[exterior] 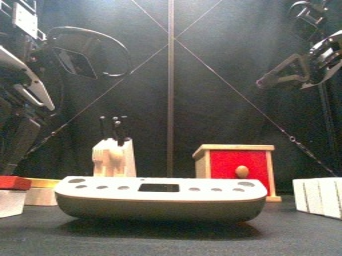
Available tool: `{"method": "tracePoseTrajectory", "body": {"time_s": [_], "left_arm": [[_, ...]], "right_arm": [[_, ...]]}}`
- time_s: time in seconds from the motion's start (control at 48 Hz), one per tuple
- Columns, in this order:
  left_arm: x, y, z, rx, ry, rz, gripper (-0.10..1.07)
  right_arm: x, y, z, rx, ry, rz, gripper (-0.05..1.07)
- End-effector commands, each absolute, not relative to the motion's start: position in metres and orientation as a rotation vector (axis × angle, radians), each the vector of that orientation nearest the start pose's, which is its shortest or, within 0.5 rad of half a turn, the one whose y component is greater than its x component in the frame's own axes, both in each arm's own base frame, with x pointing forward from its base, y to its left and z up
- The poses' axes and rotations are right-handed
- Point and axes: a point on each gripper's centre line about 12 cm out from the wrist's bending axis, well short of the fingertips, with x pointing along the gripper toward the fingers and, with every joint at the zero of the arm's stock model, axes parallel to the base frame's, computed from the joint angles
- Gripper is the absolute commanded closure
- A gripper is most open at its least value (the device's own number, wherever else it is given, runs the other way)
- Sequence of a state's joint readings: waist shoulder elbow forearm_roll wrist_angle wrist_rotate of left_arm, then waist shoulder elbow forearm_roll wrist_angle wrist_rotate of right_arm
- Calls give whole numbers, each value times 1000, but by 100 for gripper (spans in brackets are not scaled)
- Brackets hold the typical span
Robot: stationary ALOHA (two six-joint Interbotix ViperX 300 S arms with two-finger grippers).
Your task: Grab salmon sushi
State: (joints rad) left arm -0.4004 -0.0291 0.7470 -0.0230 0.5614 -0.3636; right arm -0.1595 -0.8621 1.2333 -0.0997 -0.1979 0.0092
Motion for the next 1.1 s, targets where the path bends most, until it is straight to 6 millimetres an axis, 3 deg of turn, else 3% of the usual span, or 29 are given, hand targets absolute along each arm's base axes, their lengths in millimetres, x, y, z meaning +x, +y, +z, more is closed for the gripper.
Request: {"method": "tracePoseTrajectory", "body": {"time_s": [0.0, 0.458, 1.083], "left_arm": [[294, -126, 133, -94, 1257, -121, 43], [298, -123, 156, -112, 1188, -131, 43], [310, -115, 166, -148, 1157, -105, 44]], "right_arm": [[207, -31, 243, -71, 166, -134, 102], [208, -31, 244, -72, 164, -134, 102], [207, -31, 242, -72, 169, -134, 102]]}}
